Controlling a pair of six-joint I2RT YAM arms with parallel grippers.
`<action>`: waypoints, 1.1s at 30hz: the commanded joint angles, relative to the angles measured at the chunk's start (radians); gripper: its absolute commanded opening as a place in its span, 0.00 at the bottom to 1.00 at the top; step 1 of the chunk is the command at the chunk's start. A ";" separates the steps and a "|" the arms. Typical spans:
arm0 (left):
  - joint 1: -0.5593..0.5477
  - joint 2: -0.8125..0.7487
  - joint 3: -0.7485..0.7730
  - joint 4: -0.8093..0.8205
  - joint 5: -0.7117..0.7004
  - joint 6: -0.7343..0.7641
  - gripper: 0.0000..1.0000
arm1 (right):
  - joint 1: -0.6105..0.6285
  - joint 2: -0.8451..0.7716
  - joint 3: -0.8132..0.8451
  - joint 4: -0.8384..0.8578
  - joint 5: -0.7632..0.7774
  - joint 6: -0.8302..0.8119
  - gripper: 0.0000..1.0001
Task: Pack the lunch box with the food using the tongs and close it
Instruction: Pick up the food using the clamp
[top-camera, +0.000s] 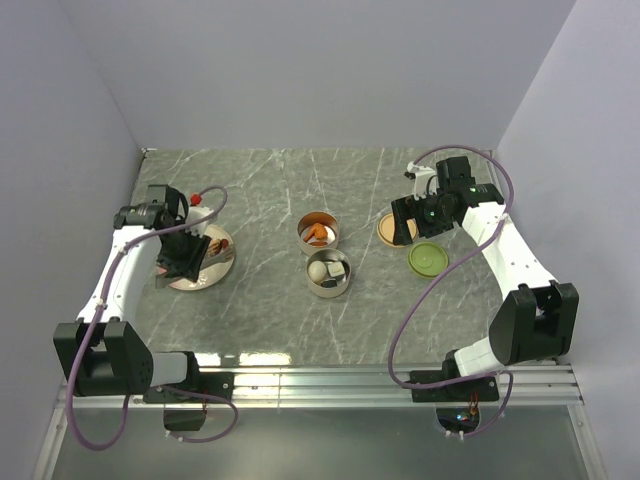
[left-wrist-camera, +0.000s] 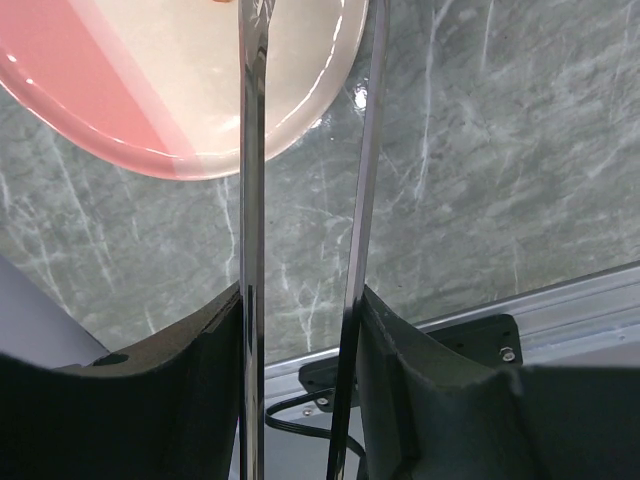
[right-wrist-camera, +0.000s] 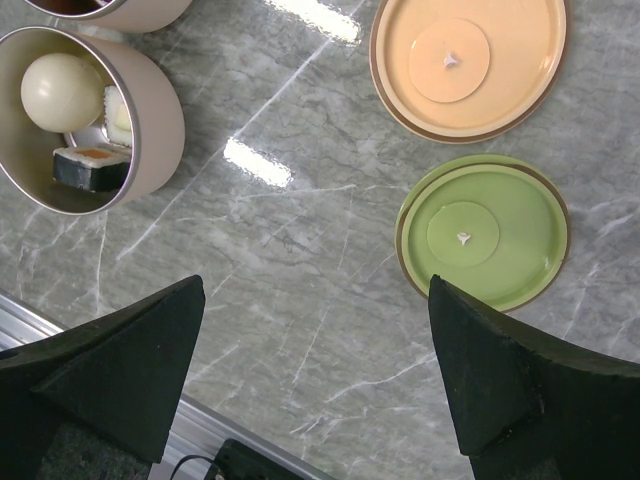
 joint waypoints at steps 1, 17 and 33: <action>-0.007 -0.015 -0.009 0.021 0.021 -0.030 0.48 | 0.007 -0.021 0.028 0.027 -0.005 0.008 1.00; -0.047 0.062 0.003 0.080 -0.010 -0.067 0.45 | 0.007 -0.021 0.028 0.025 -0.001 0.005 1.00; -0.050 0.068 0.008 0.076 -0.033 -0.072 0.35 | 0.007 -0.018 0.030 0.025 0.001 0.005 1.00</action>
